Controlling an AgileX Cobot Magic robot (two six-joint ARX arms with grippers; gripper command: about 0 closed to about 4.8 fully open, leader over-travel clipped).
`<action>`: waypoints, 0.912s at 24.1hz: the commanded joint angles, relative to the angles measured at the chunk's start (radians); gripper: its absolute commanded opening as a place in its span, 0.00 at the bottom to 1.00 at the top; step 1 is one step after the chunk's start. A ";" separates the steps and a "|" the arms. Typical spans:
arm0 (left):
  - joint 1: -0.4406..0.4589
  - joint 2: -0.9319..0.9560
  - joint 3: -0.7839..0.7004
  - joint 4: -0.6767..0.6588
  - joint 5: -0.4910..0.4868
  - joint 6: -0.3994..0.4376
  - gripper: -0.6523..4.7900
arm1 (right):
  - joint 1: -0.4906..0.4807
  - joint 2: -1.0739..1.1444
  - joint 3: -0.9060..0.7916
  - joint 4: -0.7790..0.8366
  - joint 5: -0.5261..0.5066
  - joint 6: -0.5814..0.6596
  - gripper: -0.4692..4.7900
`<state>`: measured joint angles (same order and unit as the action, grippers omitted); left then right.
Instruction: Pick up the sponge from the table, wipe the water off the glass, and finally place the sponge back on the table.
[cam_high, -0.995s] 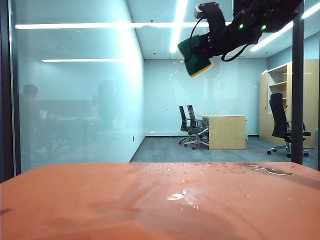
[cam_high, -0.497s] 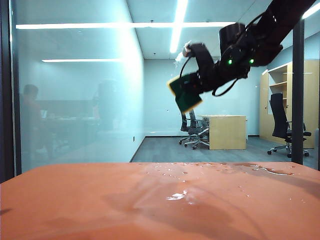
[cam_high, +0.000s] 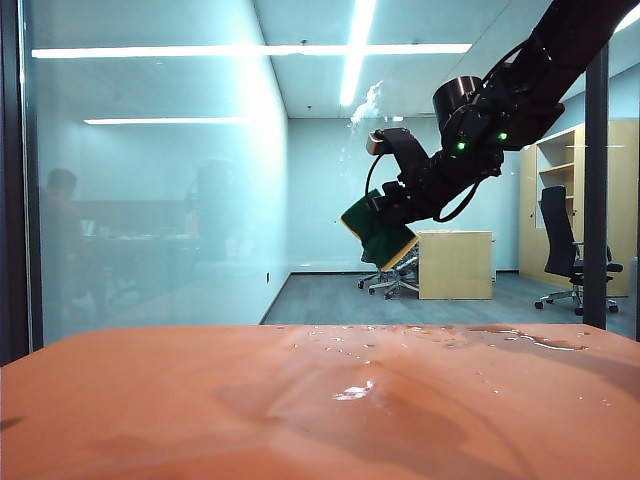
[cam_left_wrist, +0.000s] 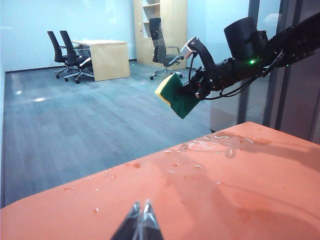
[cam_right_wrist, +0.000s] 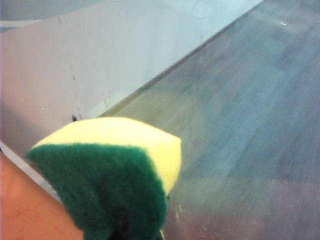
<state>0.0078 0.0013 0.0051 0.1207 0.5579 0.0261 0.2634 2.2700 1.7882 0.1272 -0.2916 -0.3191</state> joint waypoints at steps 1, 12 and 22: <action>0.000 0.001 0.003 0.016 0.004 0.000 0.11 | 0.014 -0.041 0.014 0.066 0.016 0.004 0.07; 0.000 0.001 0.003 0.016 0.004 0.000 0.11 | 0.026 -0.129 0.158 0.061 0.047 0.031 0.07; 0.000 0.001 0.003 0.016 0.004 0.000 0.11 | 0.037 -0.119 0.155 0.051 0.065 0.061 0.08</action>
<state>0.0078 0.0013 0.0055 0.1204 0.5579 0.0257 0.2966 2.1368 1.9457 0.2039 -0.2371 -0.2619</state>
